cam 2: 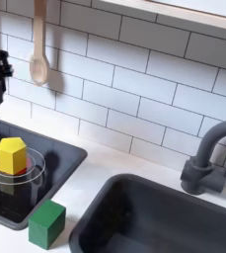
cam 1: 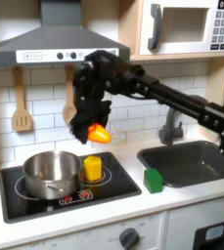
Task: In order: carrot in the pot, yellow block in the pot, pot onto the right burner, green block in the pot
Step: 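Put the carrot in the pot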
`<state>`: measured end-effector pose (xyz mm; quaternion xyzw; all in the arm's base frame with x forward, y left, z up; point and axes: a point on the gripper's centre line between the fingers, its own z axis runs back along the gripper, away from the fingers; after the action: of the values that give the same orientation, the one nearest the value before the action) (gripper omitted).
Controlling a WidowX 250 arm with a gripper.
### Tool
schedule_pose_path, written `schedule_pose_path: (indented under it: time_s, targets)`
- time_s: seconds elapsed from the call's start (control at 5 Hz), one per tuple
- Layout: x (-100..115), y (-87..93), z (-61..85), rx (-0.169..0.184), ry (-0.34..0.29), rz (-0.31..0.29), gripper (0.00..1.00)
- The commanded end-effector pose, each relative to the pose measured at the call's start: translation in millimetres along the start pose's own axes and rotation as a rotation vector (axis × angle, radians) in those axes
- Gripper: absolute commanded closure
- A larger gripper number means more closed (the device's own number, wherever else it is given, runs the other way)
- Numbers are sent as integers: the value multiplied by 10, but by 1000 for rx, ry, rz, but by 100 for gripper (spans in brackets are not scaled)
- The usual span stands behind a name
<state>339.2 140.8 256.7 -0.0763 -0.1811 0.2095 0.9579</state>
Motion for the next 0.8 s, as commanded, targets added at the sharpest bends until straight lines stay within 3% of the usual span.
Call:
schedule_pose_path:
  time_s: [0.0, 0.4, 0.6]
  targets:
    - [52, 407, -143, 16, 63, 60, 100]
    - [168, 598, -403, 28, 106, 77, 100]
    - [247, 686, -521, 43, 123, 117, 100]
